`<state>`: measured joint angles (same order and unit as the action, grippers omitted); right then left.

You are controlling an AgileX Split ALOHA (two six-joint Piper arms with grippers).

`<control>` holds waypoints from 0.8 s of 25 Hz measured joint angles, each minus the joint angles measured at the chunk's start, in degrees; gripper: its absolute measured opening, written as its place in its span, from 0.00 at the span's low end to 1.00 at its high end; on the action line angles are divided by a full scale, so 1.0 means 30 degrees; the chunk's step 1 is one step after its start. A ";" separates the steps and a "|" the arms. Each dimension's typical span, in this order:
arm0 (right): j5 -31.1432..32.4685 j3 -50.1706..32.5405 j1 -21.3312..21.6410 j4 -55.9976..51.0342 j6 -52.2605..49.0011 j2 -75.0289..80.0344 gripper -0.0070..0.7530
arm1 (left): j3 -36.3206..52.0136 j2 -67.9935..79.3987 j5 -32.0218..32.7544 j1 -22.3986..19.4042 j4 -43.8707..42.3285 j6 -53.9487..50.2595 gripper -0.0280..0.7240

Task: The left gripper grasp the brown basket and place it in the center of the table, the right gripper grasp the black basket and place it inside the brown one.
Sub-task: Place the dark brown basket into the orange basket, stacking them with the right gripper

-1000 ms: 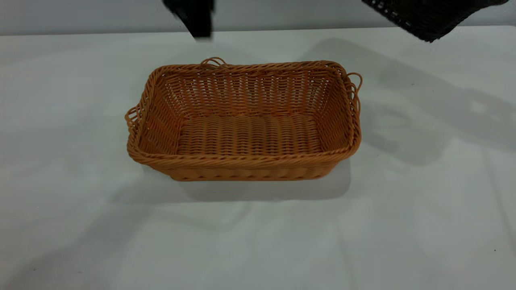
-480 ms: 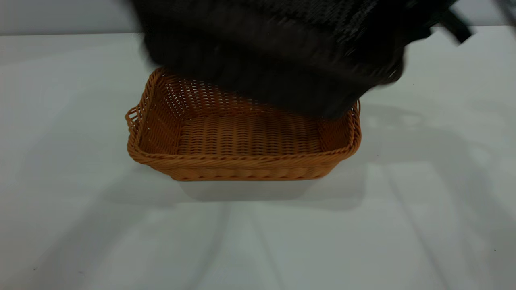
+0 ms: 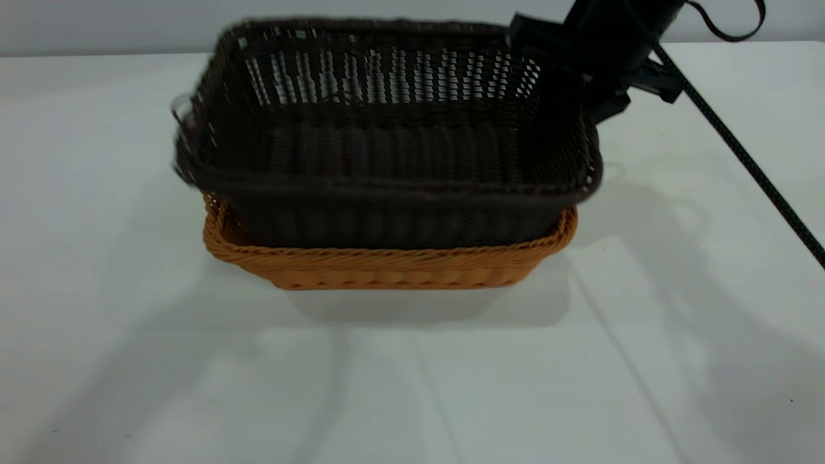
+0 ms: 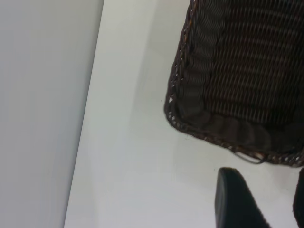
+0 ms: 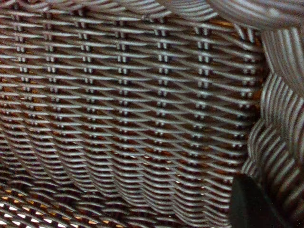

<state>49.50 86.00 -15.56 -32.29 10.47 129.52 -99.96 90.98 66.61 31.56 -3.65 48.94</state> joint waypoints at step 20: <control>0.5057 0.3323 -0.0140 0.3281 0.0718 -0.0202 0.79 | 0.0000 -0.0514 0.0069 0.0000 0.0000 -0.0016 0.41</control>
<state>64.67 95.96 -15.98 -22.45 12.63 128.92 -99.96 89.44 66.82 31.56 -3.65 48.89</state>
